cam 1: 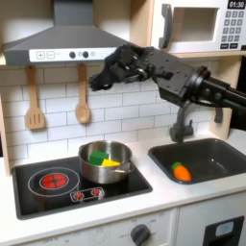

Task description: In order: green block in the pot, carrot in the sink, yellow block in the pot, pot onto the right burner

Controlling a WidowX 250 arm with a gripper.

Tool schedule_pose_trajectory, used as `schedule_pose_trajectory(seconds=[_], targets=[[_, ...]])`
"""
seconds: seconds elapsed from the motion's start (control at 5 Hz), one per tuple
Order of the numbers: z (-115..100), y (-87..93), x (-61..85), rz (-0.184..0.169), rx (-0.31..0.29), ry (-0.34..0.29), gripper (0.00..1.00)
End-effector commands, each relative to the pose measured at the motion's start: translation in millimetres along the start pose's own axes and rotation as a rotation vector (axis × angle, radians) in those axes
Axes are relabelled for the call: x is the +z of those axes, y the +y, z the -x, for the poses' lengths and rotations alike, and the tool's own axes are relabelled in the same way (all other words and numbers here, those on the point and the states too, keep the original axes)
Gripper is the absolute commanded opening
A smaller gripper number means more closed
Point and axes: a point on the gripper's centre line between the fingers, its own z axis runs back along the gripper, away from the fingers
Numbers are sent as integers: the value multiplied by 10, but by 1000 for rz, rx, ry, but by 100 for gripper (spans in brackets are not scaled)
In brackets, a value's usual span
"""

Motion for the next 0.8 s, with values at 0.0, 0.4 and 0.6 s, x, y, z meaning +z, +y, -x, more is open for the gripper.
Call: schedule_pose_trajectory(seconds=[0.0,0.4,0.6], targets=[[-140,107,-205,-3,3,-18,0],[-220,69,-303,21,-8,-30,0],[-286,3,-316,36,-10,-44,0]])
